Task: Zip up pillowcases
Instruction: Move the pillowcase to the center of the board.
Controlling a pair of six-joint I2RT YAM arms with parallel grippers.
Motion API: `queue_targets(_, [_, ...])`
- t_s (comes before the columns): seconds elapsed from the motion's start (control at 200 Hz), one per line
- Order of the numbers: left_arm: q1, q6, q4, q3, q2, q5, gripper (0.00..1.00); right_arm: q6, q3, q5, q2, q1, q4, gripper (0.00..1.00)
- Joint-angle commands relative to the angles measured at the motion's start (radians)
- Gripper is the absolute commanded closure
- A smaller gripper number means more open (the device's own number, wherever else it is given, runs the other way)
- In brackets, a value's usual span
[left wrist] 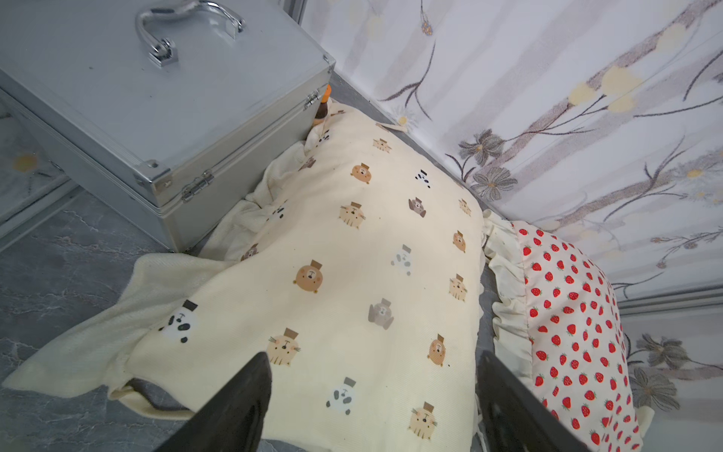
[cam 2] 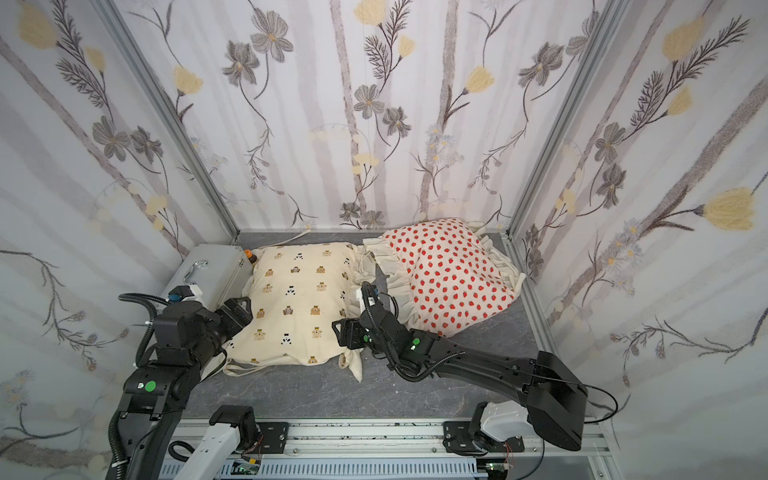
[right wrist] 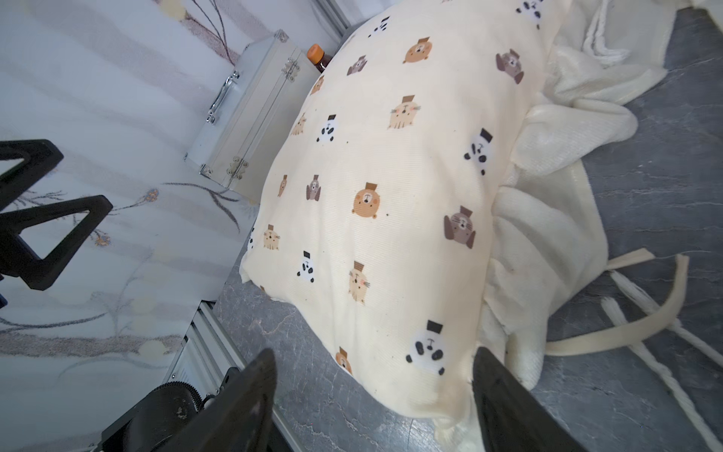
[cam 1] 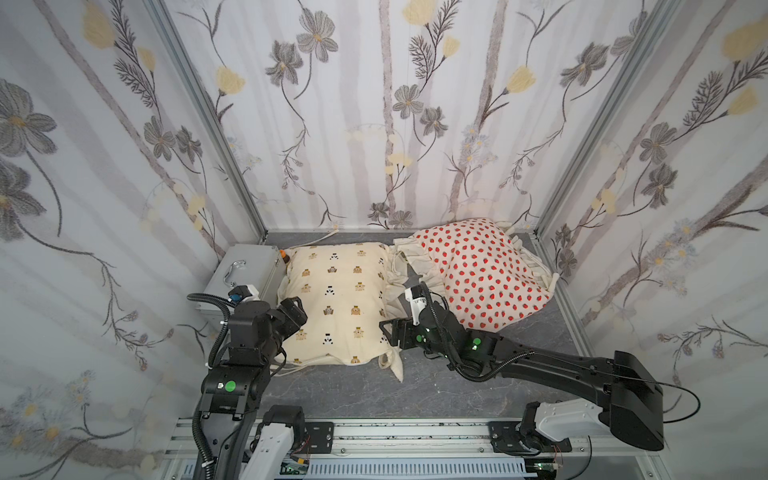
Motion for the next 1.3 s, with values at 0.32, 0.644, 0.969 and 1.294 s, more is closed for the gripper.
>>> queue_targets(0.32, [-0.227, -0.069, 0.11, -0.06, 0.04, 0.106, 0.21, 0.007, -0.225, -0.001, -0.272, -0.26, -0.101, 0.0])
queue_targets(0.644, [-0.642, -0.123, 0.41, -0.092, 0.308, -0.055, 0.2, 0.013, -0.352, -0.027, -0.389, -0.46, -0.155, 0.0])
queue_targets(0.969, [-0.916, -0.111, 0.748, 0.018, 0.797, -0.067, 0.19, 0.044, -0.485, -0.077, -0.48, -0.6, -0.131, 0.0])
queue_targets(1.294, [-0.996, -0.16, 0.824, 0.191, 1.165, -0.09, 0.19, 0.027, -0.529, -0.125, -0.514, -0.678, -0.113, 0.0])
